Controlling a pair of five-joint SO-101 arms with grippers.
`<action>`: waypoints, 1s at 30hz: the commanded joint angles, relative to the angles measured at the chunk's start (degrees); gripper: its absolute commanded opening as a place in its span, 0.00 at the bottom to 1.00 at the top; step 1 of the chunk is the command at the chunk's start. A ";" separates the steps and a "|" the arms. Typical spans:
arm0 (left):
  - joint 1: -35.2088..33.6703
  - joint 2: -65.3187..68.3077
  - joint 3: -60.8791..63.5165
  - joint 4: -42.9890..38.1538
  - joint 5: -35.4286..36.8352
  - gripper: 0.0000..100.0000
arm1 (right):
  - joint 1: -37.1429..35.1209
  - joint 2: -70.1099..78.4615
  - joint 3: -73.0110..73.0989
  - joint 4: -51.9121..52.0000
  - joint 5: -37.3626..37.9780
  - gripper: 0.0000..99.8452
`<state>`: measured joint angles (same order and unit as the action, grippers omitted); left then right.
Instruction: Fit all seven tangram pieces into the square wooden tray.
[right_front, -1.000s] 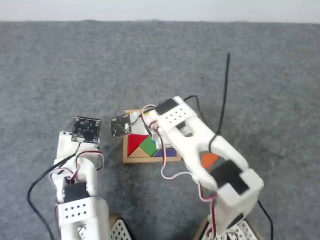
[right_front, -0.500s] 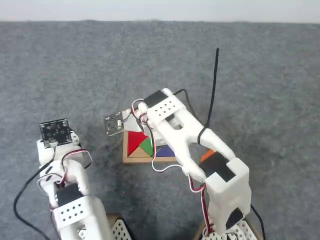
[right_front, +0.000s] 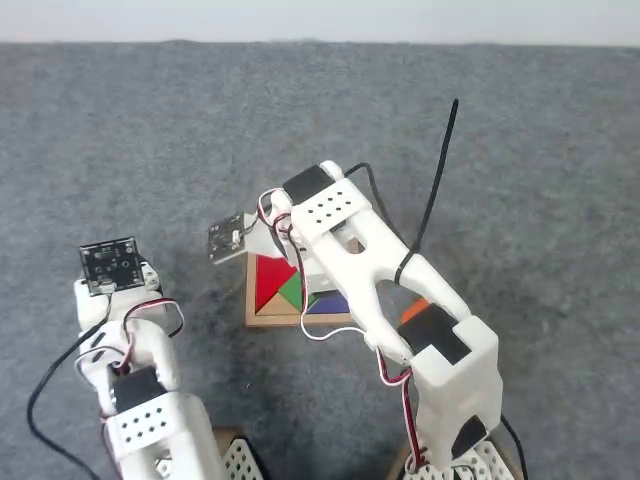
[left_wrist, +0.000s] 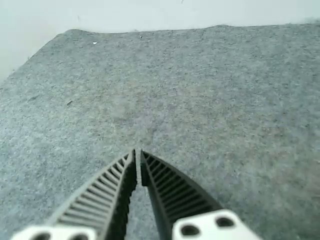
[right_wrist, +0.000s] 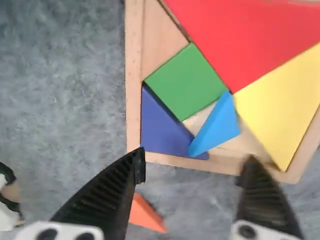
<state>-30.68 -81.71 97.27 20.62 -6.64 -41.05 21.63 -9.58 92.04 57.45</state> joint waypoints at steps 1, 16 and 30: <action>0.53 -0.97 -1.98 -1.58 0.44 0.02 | -0.22 -3.30 -0.79 0.22 -3.96 0.15; 0.35 -0.97 -1.98 -1.58 0.44 0.02 | -0.31 -10.07 23.30 -29.85 -15.47 0.30; 0.35 -0.97 -1.98 -1.58 0.44 0.02 | 2.68 -10.07 23.38 -31.34 -15.56 0.01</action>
<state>-30.68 -81.71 97.27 20.62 -6.64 -38.95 14.68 13.80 61.36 42.51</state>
